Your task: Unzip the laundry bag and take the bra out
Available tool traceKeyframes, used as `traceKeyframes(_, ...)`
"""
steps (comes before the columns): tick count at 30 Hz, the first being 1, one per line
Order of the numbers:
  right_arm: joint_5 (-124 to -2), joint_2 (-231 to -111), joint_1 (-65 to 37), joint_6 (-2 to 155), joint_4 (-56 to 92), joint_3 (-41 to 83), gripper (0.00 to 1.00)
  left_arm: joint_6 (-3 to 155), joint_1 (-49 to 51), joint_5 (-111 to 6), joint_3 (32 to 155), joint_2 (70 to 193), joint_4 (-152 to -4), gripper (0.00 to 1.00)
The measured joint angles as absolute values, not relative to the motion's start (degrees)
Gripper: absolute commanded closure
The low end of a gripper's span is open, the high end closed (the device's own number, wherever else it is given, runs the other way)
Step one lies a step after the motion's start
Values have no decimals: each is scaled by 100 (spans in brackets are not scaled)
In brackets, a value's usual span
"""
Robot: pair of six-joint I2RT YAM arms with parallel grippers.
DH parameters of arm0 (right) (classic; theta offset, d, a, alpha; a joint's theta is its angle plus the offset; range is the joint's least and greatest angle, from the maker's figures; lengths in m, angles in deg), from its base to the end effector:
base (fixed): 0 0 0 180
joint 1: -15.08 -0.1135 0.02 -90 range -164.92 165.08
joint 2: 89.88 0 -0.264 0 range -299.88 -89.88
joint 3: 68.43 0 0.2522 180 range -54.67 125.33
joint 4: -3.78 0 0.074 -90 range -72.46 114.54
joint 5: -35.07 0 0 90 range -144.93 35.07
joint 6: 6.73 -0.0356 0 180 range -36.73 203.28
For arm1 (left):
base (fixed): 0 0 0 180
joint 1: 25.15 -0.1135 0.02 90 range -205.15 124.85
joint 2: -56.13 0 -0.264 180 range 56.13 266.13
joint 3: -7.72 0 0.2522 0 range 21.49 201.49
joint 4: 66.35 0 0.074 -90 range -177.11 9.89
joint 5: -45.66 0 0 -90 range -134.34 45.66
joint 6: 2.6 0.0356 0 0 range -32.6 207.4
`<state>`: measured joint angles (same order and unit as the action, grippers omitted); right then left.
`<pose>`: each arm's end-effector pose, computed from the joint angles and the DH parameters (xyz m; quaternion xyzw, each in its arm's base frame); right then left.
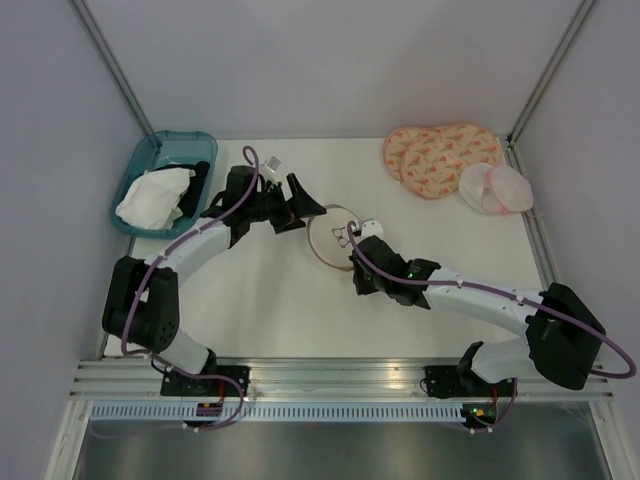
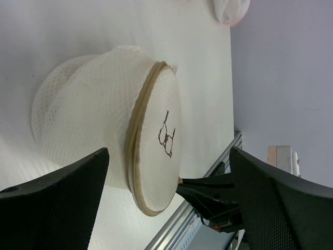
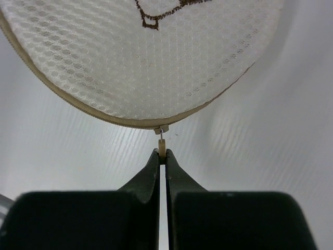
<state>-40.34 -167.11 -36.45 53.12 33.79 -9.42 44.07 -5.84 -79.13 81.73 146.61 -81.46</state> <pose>0.1771 0.2085 0.2112 -0.1274 0.9190 0.1415 0.3451 0.3255 -0.1356 0.2519 -0.0306 0.8450 -0.4650 0.2622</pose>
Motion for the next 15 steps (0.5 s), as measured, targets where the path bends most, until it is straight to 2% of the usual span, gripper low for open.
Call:
traceKeyframes(5, -4358, -16754, -3645, 5374, 3193, -942, 99, 4136, -412, -7873, 7159, 13922, -7960, 0)
traceKeyframes(11, -5075, -16837, -3641, 5402, 2776, -942, 100, 3425, 353, -7688, 5728, 12889, -7573, 0)
traceKeyframes(15, -5577, -16840, -3641, 5417, 2465, -942, 99, 3047, 496, -7493, 5242, 12478, -7398, 1)
